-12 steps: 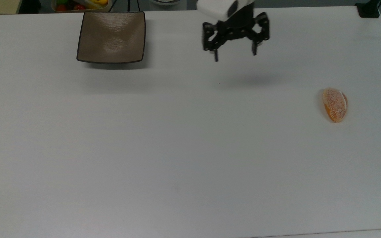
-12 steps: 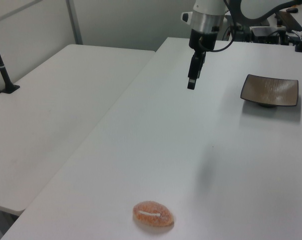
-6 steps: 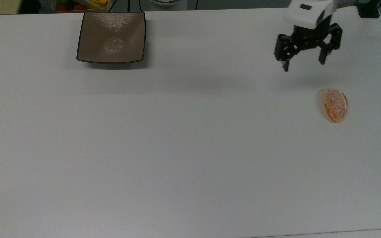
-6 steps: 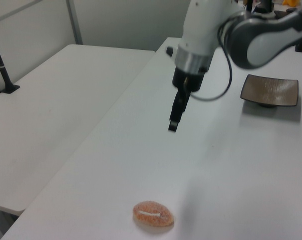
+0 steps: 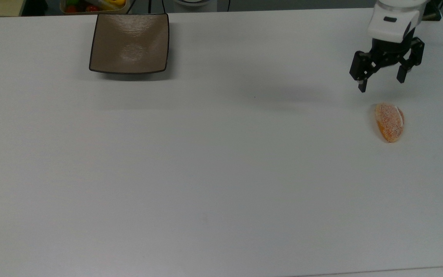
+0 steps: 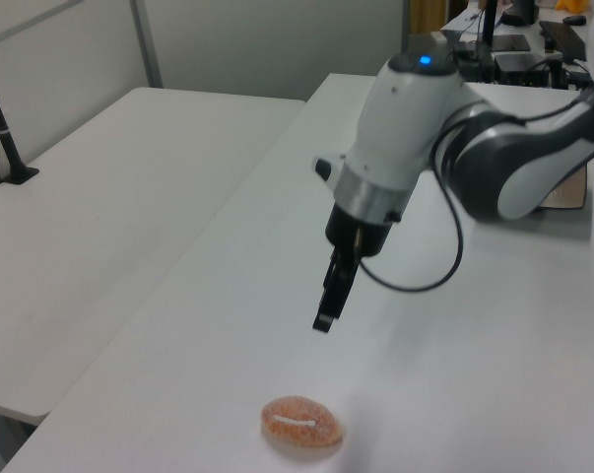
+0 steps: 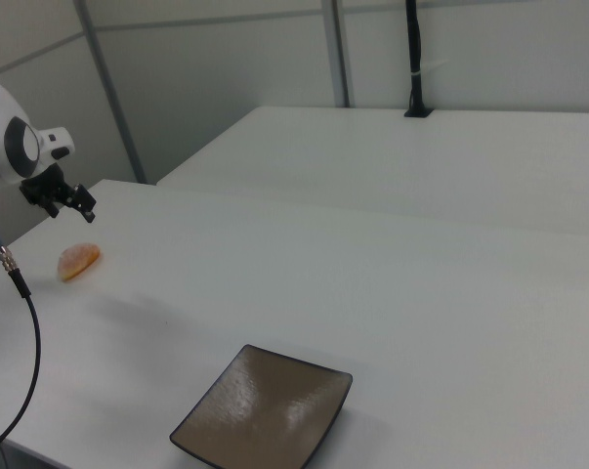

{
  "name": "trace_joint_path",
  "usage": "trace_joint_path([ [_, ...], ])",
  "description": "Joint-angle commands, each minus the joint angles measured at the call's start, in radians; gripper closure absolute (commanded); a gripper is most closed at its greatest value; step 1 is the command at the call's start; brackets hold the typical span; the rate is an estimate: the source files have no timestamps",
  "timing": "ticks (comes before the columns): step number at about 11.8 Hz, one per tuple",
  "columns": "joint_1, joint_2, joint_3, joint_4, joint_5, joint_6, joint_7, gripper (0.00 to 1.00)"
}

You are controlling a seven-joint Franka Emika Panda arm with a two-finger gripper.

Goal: Bread is placed on a ceramic plate
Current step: 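Move the open gripper from above the plate toward the orange bread roll, then lower the gripper onto the bread roll and close it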

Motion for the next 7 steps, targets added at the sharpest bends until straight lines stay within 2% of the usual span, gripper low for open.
trace_joint_path([
  [1,0.086,0.105,-0.069,0.083,-0.026,0.046,0.044,0.0],
  [3,0.101,0.156,-0.071,0.134,-0.052,0.052,0.07,0.0],
  [7,0.156,0.219,-0.104,0.135,-0.124,0.108,0.139,0.0],
])
